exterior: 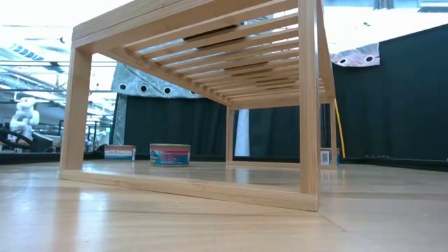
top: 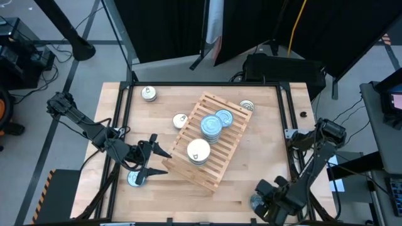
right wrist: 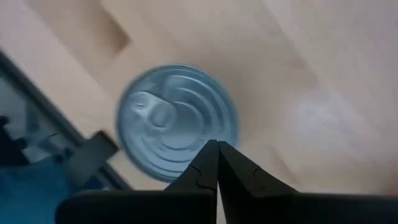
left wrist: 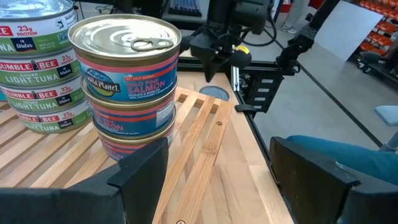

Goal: Stack canned seafood by type on shelf
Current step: Stack the yellow-blue tuna can on top of the other yellow-blue tuna can on the shelf

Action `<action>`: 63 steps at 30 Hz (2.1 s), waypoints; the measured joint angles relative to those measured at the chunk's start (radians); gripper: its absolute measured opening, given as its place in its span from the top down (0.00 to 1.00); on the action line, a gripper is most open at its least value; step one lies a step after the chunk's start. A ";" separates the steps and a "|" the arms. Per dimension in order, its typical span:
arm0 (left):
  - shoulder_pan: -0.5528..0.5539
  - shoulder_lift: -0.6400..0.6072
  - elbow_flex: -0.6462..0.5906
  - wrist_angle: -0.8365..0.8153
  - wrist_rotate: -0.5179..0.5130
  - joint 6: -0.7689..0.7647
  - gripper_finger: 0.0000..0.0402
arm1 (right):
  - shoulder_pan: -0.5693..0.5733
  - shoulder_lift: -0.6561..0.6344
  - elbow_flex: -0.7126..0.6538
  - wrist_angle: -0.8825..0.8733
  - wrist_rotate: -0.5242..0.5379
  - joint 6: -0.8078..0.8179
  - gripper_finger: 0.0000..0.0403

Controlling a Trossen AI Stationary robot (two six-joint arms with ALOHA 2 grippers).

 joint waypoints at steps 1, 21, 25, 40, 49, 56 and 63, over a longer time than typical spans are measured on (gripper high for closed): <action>0.000 0.000 0.000 0.004 0.000 0.000 0.28 | 0.009 0.006 0.000 -0.010 0.002 0.004 1.00; 0.000 0.000 0.000 0.011 -0.005 0.000 0.28 | 0.078 0.112 0.004 0.076 -0.033 -0.032 1.00; 0.000 0.000 0.000 0.011 -0.006 0.000 0.28 | 0.079 0.119 -0.001 0.072 -0.049 -0.029 1.00; 0.000 0.000 0.000 0.013 -0.008 0.001 0.28 | 0.113 0.185 -0.023 0.134 -0.046 0.055 1.00; 0.000 0.001 0.000 0.029 -0.008 0.008 0.28 | 0.122 0.215 -0.023 0.136 0.004 0.153 1.00; 0.000 0.001 0.000 0.029 -0.008 0.010 0.28 | 0.142 0.202 0.003 0.102 0.054 0.188 1.00; 0.000 0.001 0.000 0.033 -0.008 0.027 0.28 | 0.157 0.194 0.097 -0.092 0.126 0.232 1.00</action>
